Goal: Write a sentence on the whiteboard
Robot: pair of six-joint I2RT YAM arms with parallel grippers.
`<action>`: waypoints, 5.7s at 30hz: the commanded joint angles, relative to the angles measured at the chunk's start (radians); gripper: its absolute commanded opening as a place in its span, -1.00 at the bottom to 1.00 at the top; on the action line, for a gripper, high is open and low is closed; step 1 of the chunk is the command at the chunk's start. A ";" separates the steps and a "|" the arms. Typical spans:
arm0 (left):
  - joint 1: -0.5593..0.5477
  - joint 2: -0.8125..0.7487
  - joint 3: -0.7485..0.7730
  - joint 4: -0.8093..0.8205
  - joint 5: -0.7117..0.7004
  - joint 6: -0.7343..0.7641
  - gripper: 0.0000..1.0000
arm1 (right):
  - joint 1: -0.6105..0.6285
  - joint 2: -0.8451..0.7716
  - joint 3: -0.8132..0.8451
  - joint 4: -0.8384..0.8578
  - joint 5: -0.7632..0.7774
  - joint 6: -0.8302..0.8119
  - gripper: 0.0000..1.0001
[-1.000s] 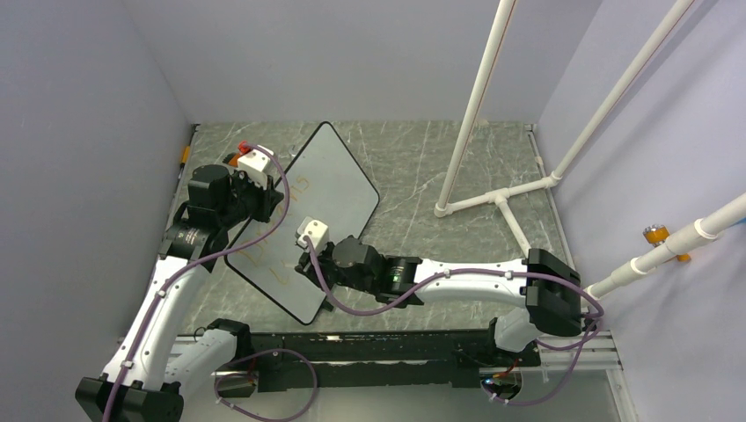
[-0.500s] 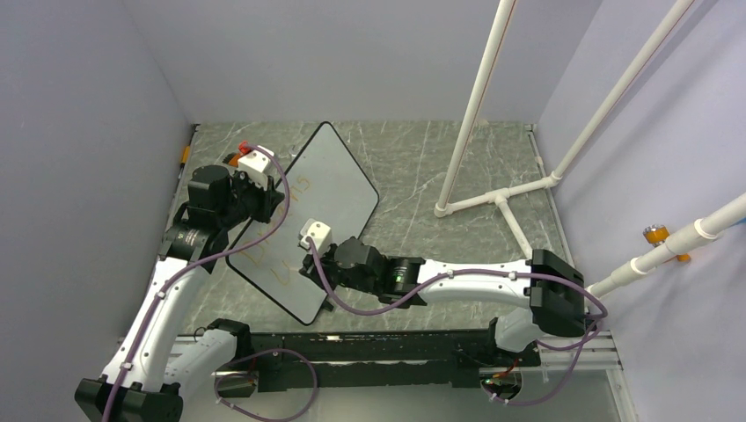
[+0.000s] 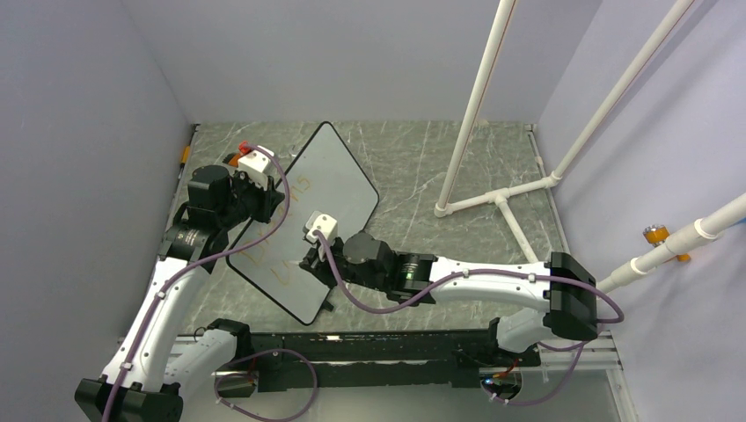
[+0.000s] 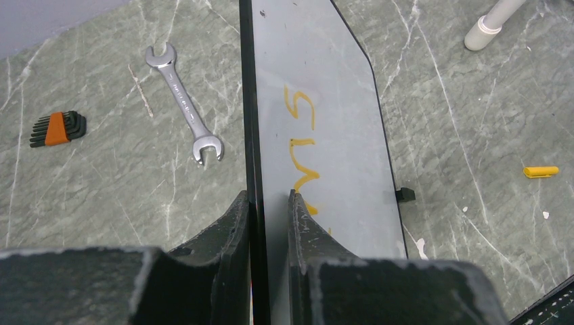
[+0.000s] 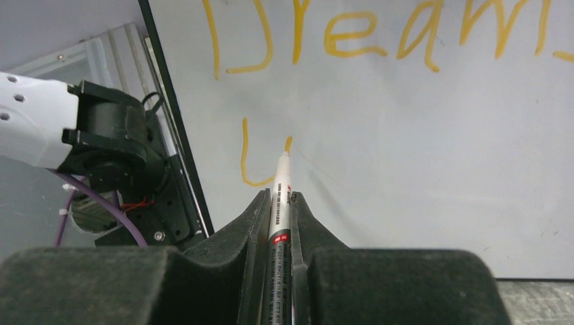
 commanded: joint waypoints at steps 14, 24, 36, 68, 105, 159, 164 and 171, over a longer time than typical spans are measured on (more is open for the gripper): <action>-0.022 0.020 -0.037 -0.151 0.034 0.074 -1.00 | -0.004 0.098 0.158 0.035 -0.035 -0.035 -1.00; -0.023 0.021 -0.038 -0.150 0.032 0.073 -1.00 | -0.005 0.139 0.147 0.019 -0.008 -0.052 -1.00; -0.024 0.021 -0.037 -0.151 0.028 0.073 -1.00 | -0.016 0.117 0.135 -0.006 0.048 -0.070 -1.00; -0.024 0.004 -0.037 -0.148 -0.016 0.076 -1.00 | -0.084 0.020 0.062 0.027 0.013 -0.033 -1.00; -0.023 0.010 -0.033 -0.148 0.051 0.081 -1.00 | -0.082 0.082 0.082 0.054 -0.123 -0.043 -1.00; -0.024 0.002 -0.038 -0.140 0.059 0.078 -1.00 | -0.086 0.085 0.027 0.017 -0.032 -0.025 -1.00; -0.024 0.001 -0.038 -0.140 0.059 0.079 -1.00 | -0.085 0.077 -0.008 0.019 -0.042 -0.010 -1.00; -0.024 0.003 -0.036 -0.142 0.055 0.079 -1.00 | -0.082 0.059 -0.052 0.020 -0.045 0.009 -1.00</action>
